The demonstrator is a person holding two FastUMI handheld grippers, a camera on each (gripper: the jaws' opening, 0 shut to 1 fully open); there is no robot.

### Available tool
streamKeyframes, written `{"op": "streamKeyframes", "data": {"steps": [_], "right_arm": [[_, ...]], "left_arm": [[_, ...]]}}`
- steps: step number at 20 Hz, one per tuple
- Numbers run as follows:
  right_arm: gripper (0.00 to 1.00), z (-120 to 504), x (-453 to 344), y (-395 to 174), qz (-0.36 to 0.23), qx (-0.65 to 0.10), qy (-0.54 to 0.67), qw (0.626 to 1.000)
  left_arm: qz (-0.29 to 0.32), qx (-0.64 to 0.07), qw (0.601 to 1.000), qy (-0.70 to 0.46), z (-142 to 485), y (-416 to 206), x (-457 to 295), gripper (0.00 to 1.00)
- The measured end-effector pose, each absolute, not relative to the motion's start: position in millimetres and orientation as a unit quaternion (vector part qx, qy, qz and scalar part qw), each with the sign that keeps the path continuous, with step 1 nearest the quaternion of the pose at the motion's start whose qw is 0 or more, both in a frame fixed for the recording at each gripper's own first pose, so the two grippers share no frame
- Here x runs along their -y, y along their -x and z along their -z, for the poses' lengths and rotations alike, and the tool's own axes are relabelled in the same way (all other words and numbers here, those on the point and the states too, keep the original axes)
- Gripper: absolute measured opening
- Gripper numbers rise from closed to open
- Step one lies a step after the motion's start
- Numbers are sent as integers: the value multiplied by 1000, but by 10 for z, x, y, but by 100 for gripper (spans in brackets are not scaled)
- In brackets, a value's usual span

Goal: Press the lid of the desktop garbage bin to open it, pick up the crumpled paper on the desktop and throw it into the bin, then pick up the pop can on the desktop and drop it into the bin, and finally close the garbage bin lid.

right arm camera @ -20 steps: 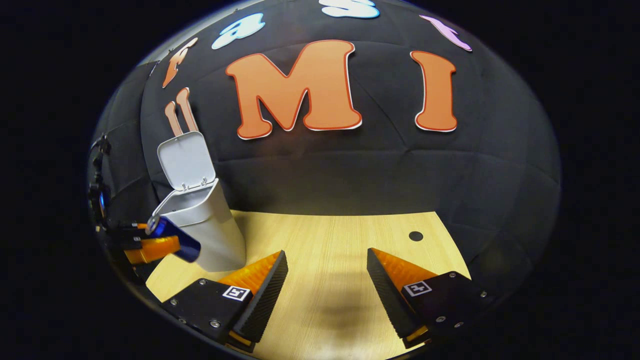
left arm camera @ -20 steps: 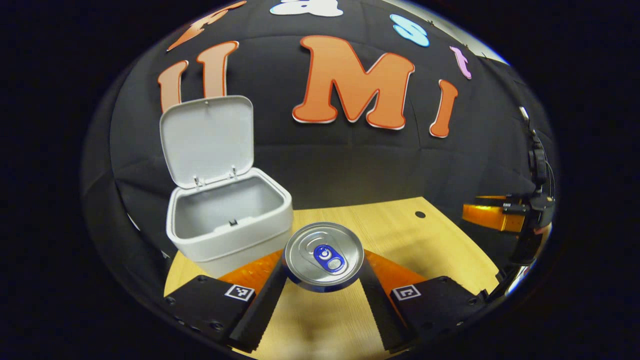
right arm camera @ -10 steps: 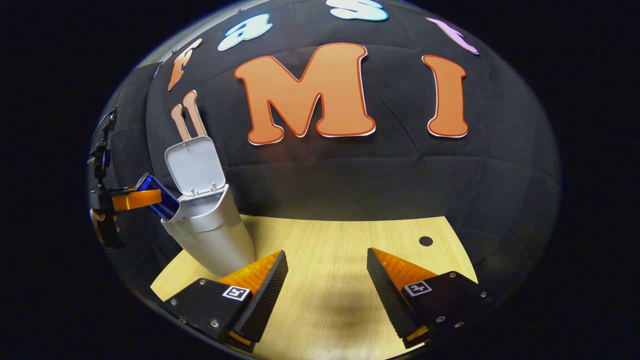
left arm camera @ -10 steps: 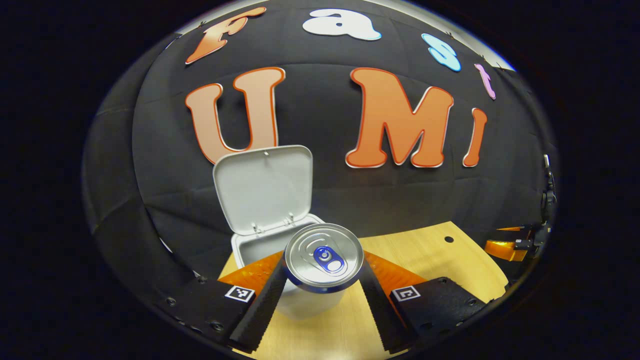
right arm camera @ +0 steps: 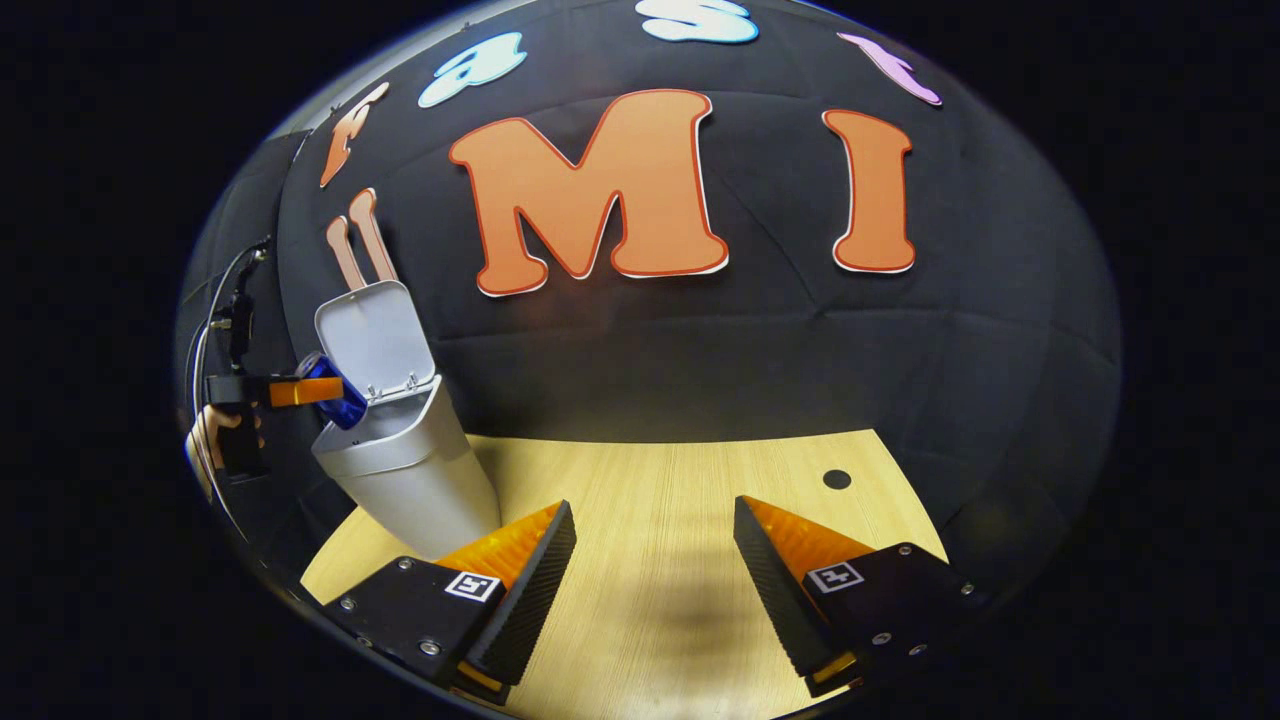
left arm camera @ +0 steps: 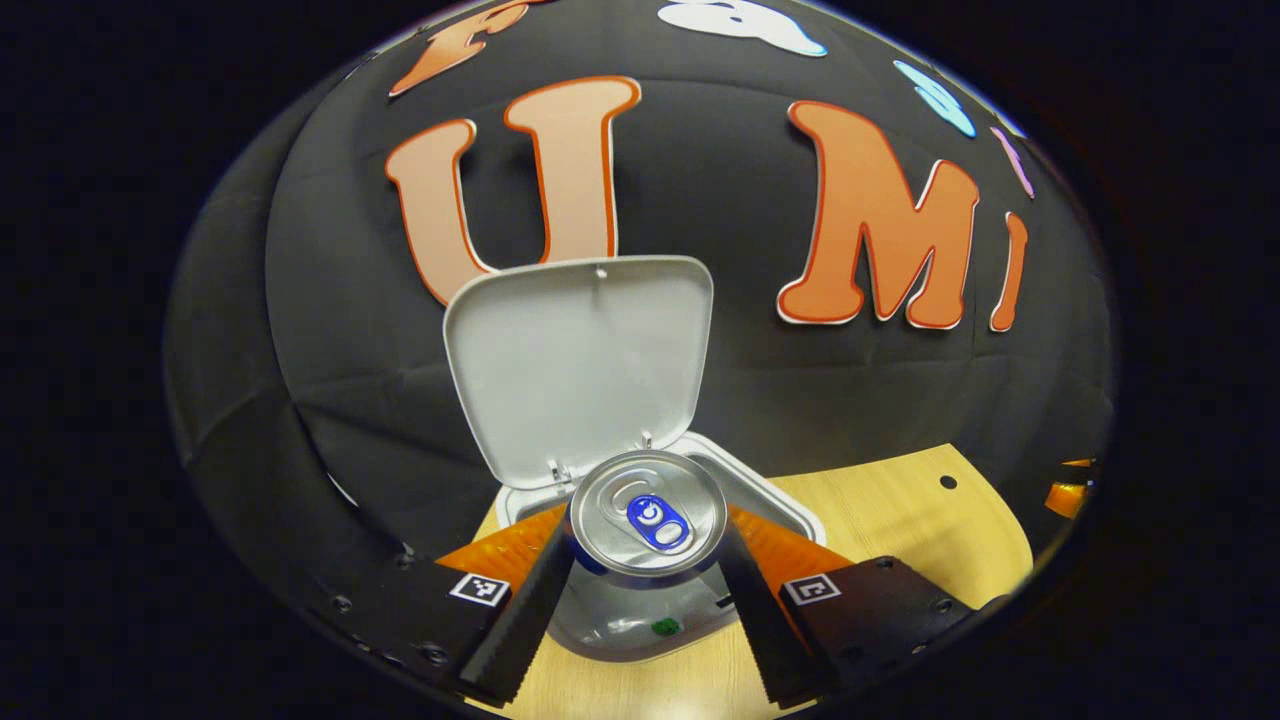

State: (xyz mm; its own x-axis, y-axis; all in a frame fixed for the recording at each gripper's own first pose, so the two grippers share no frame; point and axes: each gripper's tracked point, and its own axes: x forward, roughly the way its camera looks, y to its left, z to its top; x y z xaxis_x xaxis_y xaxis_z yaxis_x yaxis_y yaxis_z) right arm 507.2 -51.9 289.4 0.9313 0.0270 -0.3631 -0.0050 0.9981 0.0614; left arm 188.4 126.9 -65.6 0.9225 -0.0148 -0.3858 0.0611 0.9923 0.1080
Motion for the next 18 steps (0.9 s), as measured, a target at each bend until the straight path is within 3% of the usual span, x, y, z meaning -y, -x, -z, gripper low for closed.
{"op": "streamKeyframes", "data": {"steps": [5, 6, 18], "right_arm": [[95, -2809, 600, -4991, 5, -195, -30, 980], [95, -2788, 603, -4983, 6, -198, -34, 980], [95, -2756, 443, -5010, -15, -201, -43, 979]], "left_arm": [[17, -202, 978, -45, 756, -1900, -1259, 88], [14, -200, 978, -51, 731, -1898, -1278, 96], [14, -140, 986, -89, 200, -1779, -1171, 96]]}}
